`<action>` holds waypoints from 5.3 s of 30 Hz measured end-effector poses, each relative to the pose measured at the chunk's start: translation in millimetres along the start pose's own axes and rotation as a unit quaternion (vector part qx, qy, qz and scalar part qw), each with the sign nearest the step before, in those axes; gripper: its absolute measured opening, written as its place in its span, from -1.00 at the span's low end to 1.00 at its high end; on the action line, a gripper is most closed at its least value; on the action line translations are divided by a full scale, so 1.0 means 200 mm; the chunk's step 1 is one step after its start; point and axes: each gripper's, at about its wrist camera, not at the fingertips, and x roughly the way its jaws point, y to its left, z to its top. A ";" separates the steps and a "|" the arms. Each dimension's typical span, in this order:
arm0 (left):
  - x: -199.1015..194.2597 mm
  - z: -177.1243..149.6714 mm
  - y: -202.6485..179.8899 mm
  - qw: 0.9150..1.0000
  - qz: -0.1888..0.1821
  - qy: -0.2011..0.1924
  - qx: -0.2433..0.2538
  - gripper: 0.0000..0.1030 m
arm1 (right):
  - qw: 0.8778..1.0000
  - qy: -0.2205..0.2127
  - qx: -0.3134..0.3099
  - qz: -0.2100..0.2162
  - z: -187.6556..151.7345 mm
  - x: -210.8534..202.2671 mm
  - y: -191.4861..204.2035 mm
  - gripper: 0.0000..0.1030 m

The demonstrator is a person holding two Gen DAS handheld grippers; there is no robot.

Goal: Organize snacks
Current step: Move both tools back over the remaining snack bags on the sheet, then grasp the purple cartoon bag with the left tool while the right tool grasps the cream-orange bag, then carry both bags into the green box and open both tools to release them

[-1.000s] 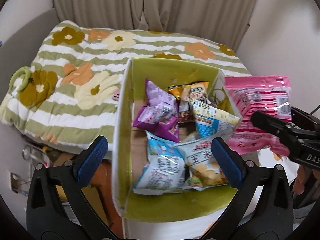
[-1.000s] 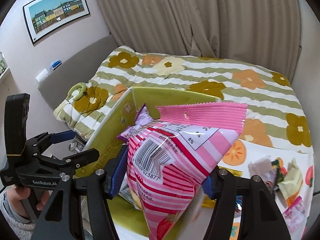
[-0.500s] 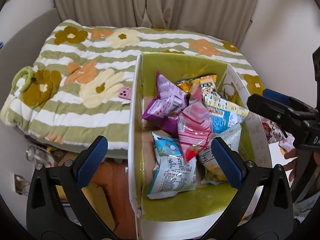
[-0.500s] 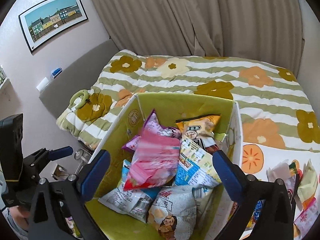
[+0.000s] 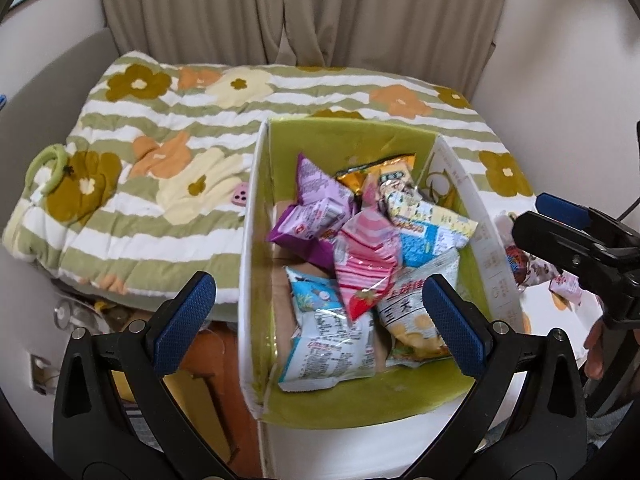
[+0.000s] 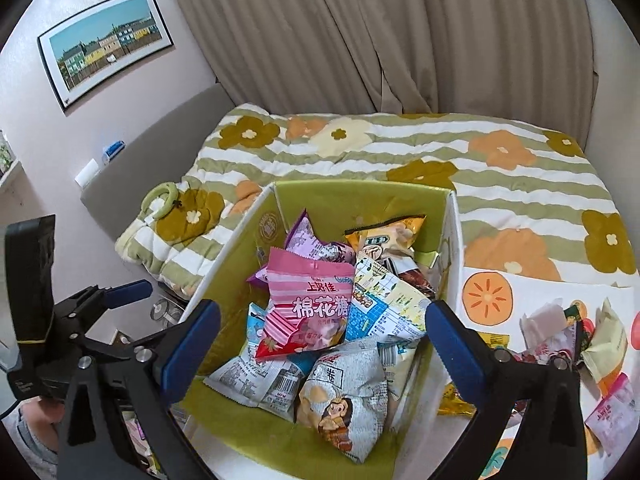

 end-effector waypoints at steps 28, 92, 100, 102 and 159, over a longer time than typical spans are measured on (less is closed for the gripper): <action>0.04 -0.30 -1.50 0.997 -0.024 -0.031 0.071 0.99 | 0.995 -0.040 0.035 -0.081 -0.29 -0.92 -1.12 0.98; 0.75 -0.25 -1.78 0.981 0.039 0.036 0.189 0.10 | 0.954 0.066 0.259 -0.137 -0.38 -0.15 -1.78 0.24; 0.45 -0.18 -1.82 0.988 0.024 -0.017 0.154 0.10 | 0.969 0.026 0.213 -0.127 -0.33 -0.44 -1.64 0.24; 0.36 -0.15 -1.81 0.989 0.026 -0.033 0.144 0.10 | 0.974 0.017 0.195 -0.118 -0.31 -0.51 -1.59 0.24; 0.36 0.55 -0.28 0.993 0.071 -0.015 0.091 0.90 | 0.996 0.041 0.069 -0.034 0.33 0.21 -0.37 0.24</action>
